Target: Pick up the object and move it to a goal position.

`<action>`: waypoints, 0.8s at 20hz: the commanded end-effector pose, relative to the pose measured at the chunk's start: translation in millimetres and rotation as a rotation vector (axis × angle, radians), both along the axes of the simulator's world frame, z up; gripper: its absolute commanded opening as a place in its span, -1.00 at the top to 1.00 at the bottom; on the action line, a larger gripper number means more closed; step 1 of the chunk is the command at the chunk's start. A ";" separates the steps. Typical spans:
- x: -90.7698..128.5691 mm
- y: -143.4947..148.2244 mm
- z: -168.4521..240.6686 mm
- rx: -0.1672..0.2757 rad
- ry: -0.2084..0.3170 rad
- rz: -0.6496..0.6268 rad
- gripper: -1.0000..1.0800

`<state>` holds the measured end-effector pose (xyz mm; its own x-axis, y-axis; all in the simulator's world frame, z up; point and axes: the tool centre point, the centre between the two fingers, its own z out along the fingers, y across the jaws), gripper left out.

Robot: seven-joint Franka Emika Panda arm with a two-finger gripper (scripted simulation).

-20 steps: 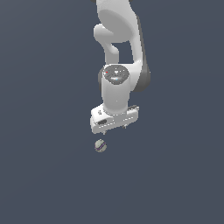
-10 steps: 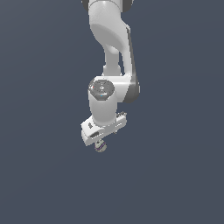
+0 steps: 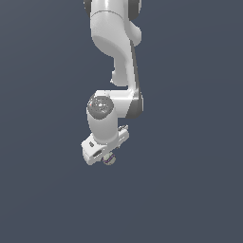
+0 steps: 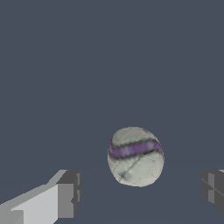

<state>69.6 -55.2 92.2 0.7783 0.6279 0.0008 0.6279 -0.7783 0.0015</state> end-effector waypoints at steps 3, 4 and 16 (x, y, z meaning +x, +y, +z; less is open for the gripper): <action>2.0 -5.3 -4.5 0.001 0.001 0.029 -0.92; 2.1 -5.9 -5.0 0.001 0.001 0.031 -0.92; 1.1 -6.0 -36.7 0.001 0.002 0.032 -0.92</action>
<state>71.4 -61.4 64.7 0.7582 0.6520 0.0008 0.6520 -0.7582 0.0010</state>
